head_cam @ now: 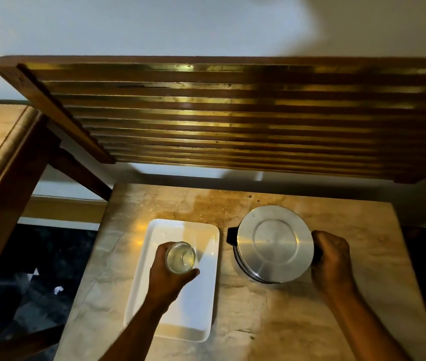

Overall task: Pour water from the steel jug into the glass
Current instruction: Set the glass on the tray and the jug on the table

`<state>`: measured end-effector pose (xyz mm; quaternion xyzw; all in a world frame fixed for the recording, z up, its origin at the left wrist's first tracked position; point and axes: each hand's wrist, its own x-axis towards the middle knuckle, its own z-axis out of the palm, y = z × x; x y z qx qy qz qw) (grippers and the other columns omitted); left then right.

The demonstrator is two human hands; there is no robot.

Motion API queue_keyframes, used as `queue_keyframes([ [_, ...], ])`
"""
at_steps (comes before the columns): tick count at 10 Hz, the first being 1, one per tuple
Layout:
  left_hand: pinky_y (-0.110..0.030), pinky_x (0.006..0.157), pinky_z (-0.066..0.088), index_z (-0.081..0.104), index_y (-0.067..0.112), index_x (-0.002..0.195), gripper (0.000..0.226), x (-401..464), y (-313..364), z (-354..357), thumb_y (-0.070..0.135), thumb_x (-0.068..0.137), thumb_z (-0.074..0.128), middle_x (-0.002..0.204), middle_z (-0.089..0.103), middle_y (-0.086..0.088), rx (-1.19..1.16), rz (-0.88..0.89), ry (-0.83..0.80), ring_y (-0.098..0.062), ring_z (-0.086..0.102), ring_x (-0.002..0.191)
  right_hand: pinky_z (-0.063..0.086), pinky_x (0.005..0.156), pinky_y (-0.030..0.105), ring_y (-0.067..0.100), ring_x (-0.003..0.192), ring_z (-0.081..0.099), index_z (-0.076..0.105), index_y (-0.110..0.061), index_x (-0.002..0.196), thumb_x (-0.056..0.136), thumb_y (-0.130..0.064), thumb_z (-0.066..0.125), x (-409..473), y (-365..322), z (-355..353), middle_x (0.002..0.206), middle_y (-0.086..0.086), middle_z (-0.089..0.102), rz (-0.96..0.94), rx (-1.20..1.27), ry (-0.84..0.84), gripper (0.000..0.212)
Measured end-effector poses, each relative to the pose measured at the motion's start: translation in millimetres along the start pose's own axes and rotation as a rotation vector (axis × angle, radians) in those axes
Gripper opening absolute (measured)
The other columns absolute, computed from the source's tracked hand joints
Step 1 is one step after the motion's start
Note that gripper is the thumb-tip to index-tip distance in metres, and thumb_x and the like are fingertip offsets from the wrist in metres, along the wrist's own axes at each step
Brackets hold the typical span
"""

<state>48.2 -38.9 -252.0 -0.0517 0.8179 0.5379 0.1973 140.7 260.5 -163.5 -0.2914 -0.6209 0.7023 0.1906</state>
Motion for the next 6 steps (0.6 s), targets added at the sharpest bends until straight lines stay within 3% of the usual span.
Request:
queue_keyframes([
  [2,-0.024,0.078,0.050,0.056,0.045,0.107,0.078,-0.9,-2.1,1.5,0.016,0.051,0.102,0.112,0.065,0.012,0.027,0.009,0.020,-0.011,0.062,0.107,0.034,0.036,0.013,0.006,0.039,0.034,0.037,-0.005,0.043,0.087,0.022,0.037,-1.6,-7.1,-0.7,0.041,-0.001,0.035,0.001,-0.048,-0.002,0.052],
  [3,-0.033,0.090,0.053,0.055,0.035,0.127,0.094,-5.0,2.1,-0.5,0.018,0.048,0.104,0.126,0.064,0.005,0.022,0.004,0.024,-0.020,0.061,0.116,0.039,0.035,0.014,0.006,0.039,0.039,0.043,-0.009,0.043,0.088,0.020,0.040,-3.3,-10.4,-1.6,0.042,-0.001,0.040,0.004,-0.075,-0.031,0.054],
  [4,-0.045,0.110,0.047,0.041,0.024,0.149,0.122,-13.7,12.5,-6.0,0.014,0.045,0.104,0.149,0.052,-0.002,-0.027,-0.061,0.018,-0.023,0.050,0.136,0.045,0.035,0.017,0.010,0.043,0.048,0.051,-0.019,0.043,0.087,0.013,0.049,-1.3,-13.3,-4.3,0.044,-0.004,0.049,0.017,-0.128,-0.066,0.055],
  [5,-0.051,0.116,0.041,0.041,0.021,0.150,0.123,-27.2,47.1,-18.0,0.035,0.043,0.100,0.157,0.047,-0.005,0.027,-0.023,0.041,-0.026,0.045,0.143,0.052,0.042,0.025,0.019,0.052,0.057,0.058,-0.013,0.056,0.090,0.014,0.050,-5.7,-29.4,-7.6,0.056,0.006,0.058,-0.008,-0.264,-0.068,0.045],
  [6,-0.051,0.116,0.040,0.035,0.023,0.153,0.120,-34.0,108.7,-27.0,0.062,0.051,0.085,0.161,0.041,-0.006,0.137,0.060,0.061,-0.031,0.041,0.145,0.053,0.072,0.031,0.017,0.084,0.063,0.067,-0.021,0.088,0.091,0.003,0.059,-8.5,-60.9,4.8,0.090,-0.002,0.068,-0.129,-0.394,0.010,0.025],
])
